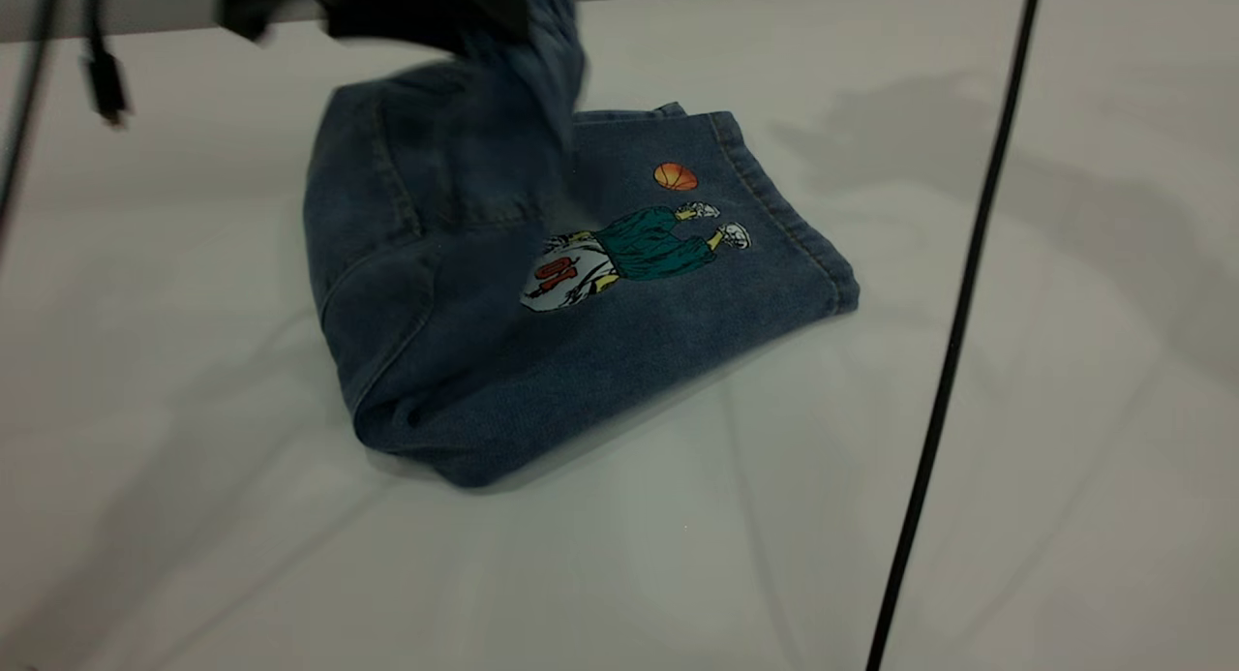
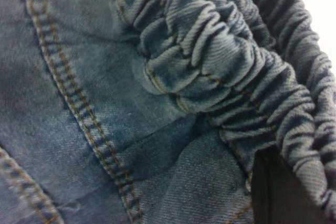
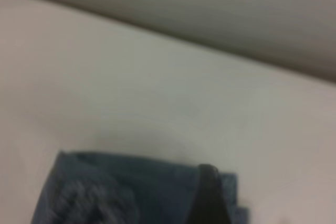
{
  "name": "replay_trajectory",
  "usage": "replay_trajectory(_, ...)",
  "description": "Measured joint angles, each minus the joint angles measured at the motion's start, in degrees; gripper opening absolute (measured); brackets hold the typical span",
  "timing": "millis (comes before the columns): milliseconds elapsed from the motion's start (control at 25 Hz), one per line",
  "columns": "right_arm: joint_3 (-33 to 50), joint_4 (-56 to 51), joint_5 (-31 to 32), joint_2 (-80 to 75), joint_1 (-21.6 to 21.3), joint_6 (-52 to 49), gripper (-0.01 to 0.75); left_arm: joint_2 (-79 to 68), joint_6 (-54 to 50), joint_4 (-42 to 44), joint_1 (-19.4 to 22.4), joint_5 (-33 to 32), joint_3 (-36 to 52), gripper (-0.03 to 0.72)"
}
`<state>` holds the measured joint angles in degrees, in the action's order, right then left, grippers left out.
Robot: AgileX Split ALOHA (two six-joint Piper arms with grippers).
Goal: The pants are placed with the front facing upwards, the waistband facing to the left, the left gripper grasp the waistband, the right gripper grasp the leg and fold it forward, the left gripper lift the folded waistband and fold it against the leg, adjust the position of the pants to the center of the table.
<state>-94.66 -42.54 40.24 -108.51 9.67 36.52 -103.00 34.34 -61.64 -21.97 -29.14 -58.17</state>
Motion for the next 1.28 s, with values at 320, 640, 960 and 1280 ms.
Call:
replay_trajectory(320, 0.0, 0.0, 4.4, 3.3, -1.0, -0.4, 0.479, -12.3, 1.5, -2.9, -3.3, 3.2, -6.1, 0.139)
replay_trajectory(640, 0.0, 0.0, 4.4, 3.2, -1.0, -0.4, 0.479, -17.0, 5.4, -2.8, -3.3, -0.4, -11.8, 0.272)
replay_trajectory(960, 0.0, 1.2, 2.9, 3.2, -1.0, -0.4, 0.479, -13.3, 8.8, -1.7, 0.4, -10.9, -17.9, 0.557)
replay_trajectory(1280, 0.0, 3.0, 1.2, 2.0, -0.9, -1.8, 0.479, -0.9, 8.7, 4.9, 9.3, -27.7, -18.1, 0.564)
